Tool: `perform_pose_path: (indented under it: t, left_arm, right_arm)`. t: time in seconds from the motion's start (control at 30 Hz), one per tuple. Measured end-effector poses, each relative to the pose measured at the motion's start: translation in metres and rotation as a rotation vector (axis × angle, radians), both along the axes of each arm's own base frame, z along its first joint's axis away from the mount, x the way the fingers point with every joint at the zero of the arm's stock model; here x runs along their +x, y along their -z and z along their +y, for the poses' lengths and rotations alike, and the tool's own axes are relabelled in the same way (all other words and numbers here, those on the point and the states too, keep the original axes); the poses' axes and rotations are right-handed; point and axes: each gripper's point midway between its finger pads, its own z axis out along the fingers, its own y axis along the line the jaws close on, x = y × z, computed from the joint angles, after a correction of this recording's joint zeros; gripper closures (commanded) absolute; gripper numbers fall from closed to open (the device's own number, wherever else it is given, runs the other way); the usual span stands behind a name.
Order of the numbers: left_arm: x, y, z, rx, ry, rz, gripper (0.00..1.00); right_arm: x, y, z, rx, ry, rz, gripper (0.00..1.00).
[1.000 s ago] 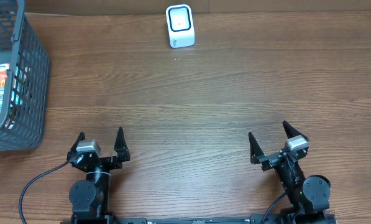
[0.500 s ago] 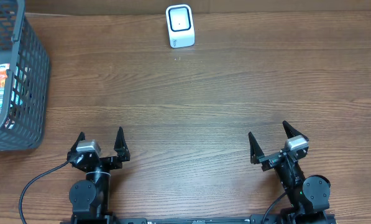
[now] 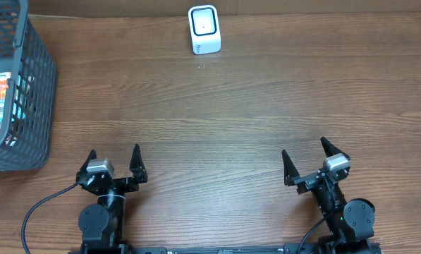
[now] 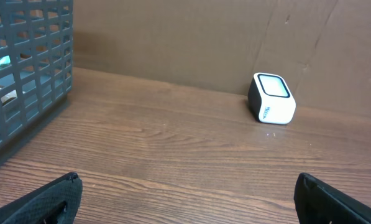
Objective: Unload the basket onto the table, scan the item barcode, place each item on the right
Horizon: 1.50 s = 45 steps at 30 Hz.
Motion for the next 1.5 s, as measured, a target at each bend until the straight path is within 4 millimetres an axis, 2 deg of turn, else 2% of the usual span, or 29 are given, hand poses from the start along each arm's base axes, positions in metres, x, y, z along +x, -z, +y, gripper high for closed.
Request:
perform_pose_path:
  t: [1.07, 1.37, 1.5]
  left_arm:
    - [0.000, 0.000, 0.000, 0.000, 0.000, 0.000, 0.00]
    - [0.001, -0.008, -0.002, -0.001, 0.014, -0.031, 0.00]
    - [0.000, -0.013, -0.014, -0.005, 0.083, -0.035, 0.00]
  right_arm:
    - [-0.001, -0.002, 0.002, 0.001, -0.014, -0.007, 0.00]
    - [-0.010, -0.003, 0.023, 0.006, -0.145, -0.008, 0.00]
    - [-0.018, -0.021, 0.029, 0.049, -0.193, 0.003, 0.00]
